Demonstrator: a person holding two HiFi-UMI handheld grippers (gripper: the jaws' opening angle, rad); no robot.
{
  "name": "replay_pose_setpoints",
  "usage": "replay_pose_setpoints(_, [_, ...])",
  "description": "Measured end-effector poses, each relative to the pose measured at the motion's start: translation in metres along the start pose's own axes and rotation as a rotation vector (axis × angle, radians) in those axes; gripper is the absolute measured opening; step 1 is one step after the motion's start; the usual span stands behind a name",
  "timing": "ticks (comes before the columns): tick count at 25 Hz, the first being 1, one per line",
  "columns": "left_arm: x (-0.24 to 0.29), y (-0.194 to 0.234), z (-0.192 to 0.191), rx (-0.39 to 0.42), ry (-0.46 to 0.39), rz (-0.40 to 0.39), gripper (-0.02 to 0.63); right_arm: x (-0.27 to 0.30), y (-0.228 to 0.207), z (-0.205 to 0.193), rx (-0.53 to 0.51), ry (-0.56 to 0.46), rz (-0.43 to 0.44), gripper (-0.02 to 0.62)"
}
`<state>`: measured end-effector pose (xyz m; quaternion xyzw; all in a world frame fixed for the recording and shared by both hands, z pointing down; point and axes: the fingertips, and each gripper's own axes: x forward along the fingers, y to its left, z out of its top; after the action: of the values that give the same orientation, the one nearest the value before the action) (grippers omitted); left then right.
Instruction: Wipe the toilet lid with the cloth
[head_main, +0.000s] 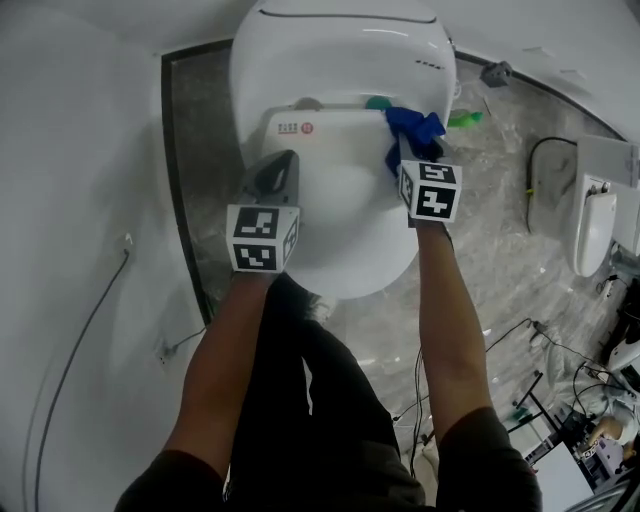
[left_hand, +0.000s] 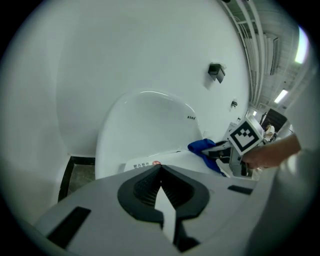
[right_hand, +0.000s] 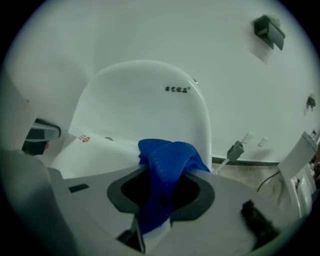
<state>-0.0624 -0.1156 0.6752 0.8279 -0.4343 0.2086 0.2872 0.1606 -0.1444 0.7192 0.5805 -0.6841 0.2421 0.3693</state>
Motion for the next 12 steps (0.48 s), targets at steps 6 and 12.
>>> replay_pose_setpoints(6, [-0.003,-0.003,-0.001,0.009,0.002,-0.011,0.011,0.004,-0.034,-0.01,0.052,0.015,-0.064,0.109])
replay_pose_setpoints(12, [-0.016,0.02,-0.002,-0.015,-0.021,0.03,0.011,-0.021,0.016,0.016,0.071,-0.103,0.027,0.107])
